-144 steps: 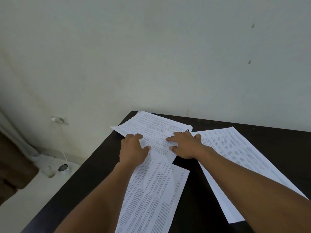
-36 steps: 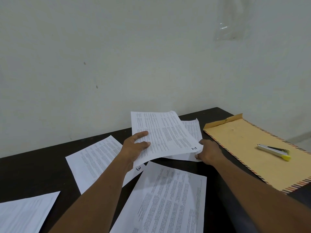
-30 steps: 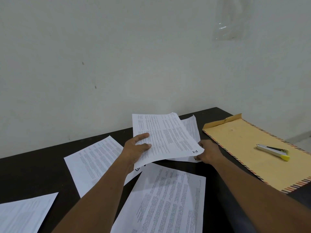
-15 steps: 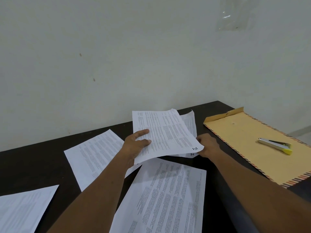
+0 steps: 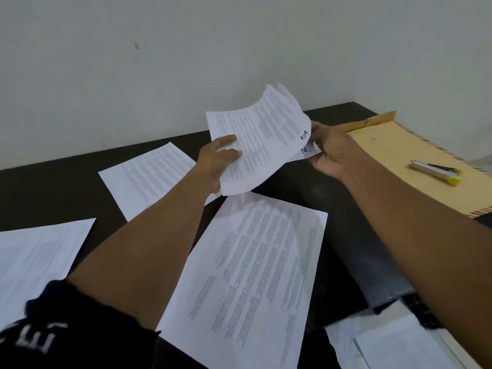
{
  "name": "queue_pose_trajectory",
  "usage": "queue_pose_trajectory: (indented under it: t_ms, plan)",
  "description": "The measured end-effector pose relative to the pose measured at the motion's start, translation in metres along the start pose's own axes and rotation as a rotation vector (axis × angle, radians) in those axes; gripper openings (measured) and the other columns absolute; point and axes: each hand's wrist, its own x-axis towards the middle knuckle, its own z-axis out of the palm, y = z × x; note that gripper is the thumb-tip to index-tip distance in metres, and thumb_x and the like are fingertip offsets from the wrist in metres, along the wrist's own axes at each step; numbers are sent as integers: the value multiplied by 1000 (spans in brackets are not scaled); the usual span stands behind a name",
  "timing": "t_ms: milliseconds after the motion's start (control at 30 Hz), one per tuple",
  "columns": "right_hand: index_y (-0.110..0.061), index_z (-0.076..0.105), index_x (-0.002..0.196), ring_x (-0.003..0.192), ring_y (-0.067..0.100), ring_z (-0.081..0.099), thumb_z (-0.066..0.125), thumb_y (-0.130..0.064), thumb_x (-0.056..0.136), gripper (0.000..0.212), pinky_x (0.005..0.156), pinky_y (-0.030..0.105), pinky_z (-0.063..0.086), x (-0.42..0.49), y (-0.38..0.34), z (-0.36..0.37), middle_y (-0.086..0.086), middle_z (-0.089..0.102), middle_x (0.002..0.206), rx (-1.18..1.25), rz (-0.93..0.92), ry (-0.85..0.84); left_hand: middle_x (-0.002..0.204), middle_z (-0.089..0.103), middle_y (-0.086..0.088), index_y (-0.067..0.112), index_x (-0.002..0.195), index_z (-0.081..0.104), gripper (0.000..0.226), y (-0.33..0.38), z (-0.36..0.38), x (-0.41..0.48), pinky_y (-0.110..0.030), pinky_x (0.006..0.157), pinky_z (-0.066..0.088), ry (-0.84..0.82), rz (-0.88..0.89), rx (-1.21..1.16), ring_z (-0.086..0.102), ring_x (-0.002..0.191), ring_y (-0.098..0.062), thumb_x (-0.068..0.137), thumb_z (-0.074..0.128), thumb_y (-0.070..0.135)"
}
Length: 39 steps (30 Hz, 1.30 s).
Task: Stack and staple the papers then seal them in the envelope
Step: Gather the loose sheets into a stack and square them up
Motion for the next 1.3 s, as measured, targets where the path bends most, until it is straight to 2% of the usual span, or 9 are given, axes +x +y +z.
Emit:
queue_pose_trajectory:
  t_ms: [100, 200, 367, 600, 800, 933, 1033, 1200, 1300]
  plan:
    - [-3, 62, 122, 114, 34, 66, 38, 12, 95, 39, 94, 48, 55, 0, -3, 8, 19, 67, 125, 20, 1, -40, 118, 64, 1, 27, 121, 69, 38, 5, -4, -1, -34, 69, 59, -3, 19, 64, 66, 100, -21, 89, 73, 8]
    - [-4, 63, 120, 113, 33, 66, 38, 13, 94, 40, 96, 48, 54, 0, -6, 18, 19, 67, 123, 66, 3, -52, 119, 64, -7, 24, 120, 70, 38, 11, -10, -3, -51, 77, 61, -11, -40, 13, 69, 100, -32, 87, 74, 5]
    - [-7, 63, 120, 103, 31, 69, 39, 10, 91, 41, 78, 41, 61, -3, -14, 31, 15, 69, 117, -5, 28, 3, 118, 66, -5, 20, 122, 70, 44, 14, -13, -8, -25, 62, 59, 9, 1, -27, 68, 95, -21, 84, 73, -3]
    - [-9, 69, 107, 94, 26, 69, 46, -1, 97, 26, 82, 40, 59, -14, -25, 39, 12, 72, 103, -242, -18, 103, 124, 61, 1, 20, 129, 64, 45, 25, -35, -20, -14, 61, 52, -35, -23, -42, 59, 95, -6, 87, 74, 10]
    - [-7, 72, 95, 83, 24, 68, 55, -6, 93, 17, 76, 37, 59, -21, -21, 62, 8, 71, 86, -292, 2, 72, 122, 67, -10, 16, 110, 74, 29, 17, -40, -35, -34, 65, 58, -54, -157, -184, 66, 105, -27, 84, 75, 4]
    - [-5, 71, 90, 81, 25, 66, 54, -3, 90, 18, 80, 41, 57, -26, -19, 66, 10, 67, 83, -334, 14, 87, 120, 67, -14, 13, 117, 72, 36, 13, -38, -44, -43, 69, 61, -93, -161, -226, 68, 101, -34, 85, 73, -3]
    - [-9, 71, 88, 77, 23, 63, 50, -6, 89, 21, 72, 37, 54, -29, -21, 57, 9, 66, 86, -432, 22, 104, 119, 66, -6, 13, 120, 71, 37, 17, -43, -48, -32, 64, 61, -70, -85, -91, 67, 100, -24, 89, 68, -6]
    - [-24, 56, 122, 89, 23, 67, 57, -40, 95, 31, 65, 33, 54, -27, -18, 54, 8, 68, 108, -599, 31, -8, 128, 62, -4, 13, 115, 72, 36, 30, -70, -52, -36, 74, 63, -32, 59, 71, 68, 105, -26, 85, 73, -5]
    - [-33, 46, 127, 91, 24, 71, 73, -29, 87, 48, 60, 37, 58, -17, -6, 70, 3, 68, 112, -699, 15, -46, 129, 62, -2, 17, 113, 74, 37, 38, -90, -58, -41, 88, 61, 50, 142, 126, 67, 109, -25, 81, 78, -1]
